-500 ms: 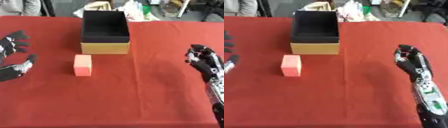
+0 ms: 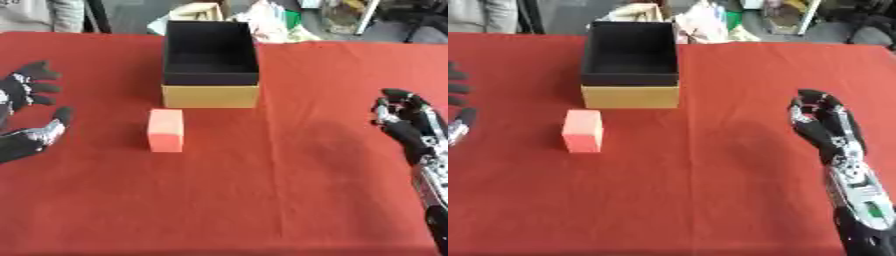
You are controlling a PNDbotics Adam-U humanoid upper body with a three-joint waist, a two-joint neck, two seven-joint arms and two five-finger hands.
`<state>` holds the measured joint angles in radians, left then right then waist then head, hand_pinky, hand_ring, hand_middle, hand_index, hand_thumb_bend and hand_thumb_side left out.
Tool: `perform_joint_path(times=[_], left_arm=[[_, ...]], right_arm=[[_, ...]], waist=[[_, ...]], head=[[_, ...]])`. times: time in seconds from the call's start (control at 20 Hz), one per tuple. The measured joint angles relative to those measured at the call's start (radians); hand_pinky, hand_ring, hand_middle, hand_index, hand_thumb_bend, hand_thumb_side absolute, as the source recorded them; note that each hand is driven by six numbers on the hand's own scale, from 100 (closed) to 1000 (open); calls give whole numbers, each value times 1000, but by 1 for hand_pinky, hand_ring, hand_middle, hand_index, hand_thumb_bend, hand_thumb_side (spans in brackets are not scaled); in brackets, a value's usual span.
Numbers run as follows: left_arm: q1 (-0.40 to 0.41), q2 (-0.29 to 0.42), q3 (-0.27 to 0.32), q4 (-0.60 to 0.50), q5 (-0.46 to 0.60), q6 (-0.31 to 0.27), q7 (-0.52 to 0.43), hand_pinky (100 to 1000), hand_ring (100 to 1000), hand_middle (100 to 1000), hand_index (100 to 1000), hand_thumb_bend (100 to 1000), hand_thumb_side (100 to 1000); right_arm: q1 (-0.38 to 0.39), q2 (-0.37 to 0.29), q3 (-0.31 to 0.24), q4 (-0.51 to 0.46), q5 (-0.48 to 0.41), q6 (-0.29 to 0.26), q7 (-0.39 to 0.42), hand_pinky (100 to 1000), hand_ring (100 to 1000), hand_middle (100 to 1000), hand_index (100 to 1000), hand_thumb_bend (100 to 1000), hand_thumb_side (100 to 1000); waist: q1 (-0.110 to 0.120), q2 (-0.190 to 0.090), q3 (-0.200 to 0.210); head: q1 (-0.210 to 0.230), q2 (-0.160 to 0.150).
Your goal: Pick up objects on the table and place them in the box.
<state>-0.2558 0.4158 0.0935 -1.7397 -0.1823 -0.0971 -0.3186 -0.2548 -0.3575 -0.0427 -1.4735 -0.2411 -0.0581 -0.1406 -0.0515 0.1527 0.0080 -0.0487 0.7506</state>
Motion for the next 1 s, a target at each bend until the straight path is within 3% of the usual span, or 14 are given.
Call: perform_joint_path(times=[0.2,0.55,0.75,1.0], left_arm=[[-35,52,-51,0,-5,-6,-17,751,802,816,948,275,284],[-160,182,-220,53,-13,-43,-107,762,817,843,950,267,273],[-239,192,-306,118,-20,-33,-126,768,833,867,952,262,249],[-330,176,-397,206,-52,-25,-121,774,847,890,956,268,281]], right_arm=[[0,0,1,0,0,1,3,514,617,577,709,100,100],[-1,0,7,0,0,4,10,514,617,577,709,100,100],[-1,0,12,0,0,5,12,514,617,577,709,100,100],[-1,0,13,0,0,5,16,514,617,577,709,100,100]], waist=[[2,-3,-6],[9,-6,-22],[7,-6,-28],[7,-6,-34]], head=[[5,3],[13,3],[16,3],[22,3]])
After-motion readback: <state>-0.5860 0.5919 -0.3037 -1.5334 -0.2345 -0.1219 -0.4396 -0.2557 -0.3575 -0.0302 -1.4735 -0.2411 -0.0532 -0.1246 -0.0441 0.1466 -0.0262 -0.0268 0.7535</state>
